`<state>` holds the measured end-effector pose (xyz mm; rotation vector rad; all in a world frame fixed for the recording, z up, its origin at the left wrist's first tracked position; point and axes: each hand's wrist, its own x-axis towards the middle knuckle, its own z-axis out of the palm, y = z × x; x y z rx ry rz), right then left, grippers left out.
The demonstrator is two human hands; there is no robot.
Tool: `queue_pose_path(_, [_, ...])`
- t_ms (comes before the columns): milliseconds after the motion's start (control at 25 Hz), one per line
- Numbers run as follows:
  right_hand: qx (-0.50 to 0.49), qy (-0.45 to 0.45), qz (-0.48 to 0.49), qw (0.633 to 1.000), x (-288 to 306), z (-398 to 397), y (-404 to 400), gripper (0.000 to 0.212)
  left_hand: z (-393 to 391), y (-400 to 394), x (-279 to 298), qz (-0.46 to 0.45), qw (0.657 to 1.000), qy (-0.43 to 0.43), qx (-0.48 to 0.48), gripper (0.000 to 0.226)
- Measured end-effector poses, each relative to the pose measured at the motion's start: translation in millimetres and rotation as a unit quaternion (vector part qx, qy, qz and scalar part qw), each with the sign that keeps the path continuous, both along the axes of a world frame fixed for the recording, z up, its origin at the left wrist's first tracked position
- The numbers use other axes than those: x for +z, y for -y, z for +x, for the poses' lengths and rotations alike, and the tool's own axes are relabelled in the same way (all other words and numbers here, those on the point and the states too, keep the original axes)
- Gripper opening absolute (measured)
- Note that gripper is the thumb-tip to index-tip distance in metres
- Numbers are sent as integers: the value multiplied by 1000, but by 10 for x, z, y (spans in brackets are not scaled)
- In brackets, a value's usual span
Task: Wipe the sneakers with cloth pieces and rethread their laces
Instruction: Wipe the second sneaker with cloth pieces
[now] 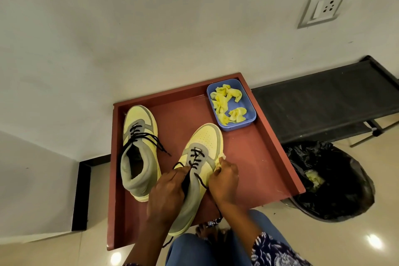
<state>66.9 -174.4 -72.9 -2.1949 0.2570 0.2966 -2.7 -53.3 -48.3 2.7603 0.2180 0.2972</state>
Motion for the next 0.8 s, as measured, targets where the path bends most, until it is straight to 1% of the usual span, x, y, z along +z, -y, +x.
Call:
queue_pose_path(80, [20,-2,-5,1000,22,-173,-7,49,1,3,8,5,1000,4,0,44])
queue_pose_path(120, [27,17,0,1000,24,-234,-12,47,0,2,8,4,1000,6,0,44])
queue_pose_path(200, [42,97,34,994,11,-330,-32,41,-5,1,9,2,1000,8,0,43])
queue_pose_path(280, [67,184,57,979,-59,-340,-61,35,-6,6,21,2,1000,8,0,42])
queue_pose_path(320, [80,214,60,972,-91,-294,-77,33,-5,10,26,3,1000,8,-1,41])
queue_pose_path(400, [106,256,45,960,-113,-134,-90,32,-6,13,27,3,1000,5,-2,41])
queue_pose_path(480, [126,291,1,948,-131,41,-79,30,-10,0,12,1,1000,4,-2,42])
queue_pose_path(640, [168,283,-65,942,-124,468,-9,27,-13,-9,-1,0,1000,2,-1,43])
queue_pose_path(720, [167,229,-61,957,-8,743,-19,26,-11,-3,2,1,1000,3,-1,42])
queue_pose_path(800, [184,155,-94,966,113,924,-66,32,-17,-3,-4,6,1000,5,0,42])
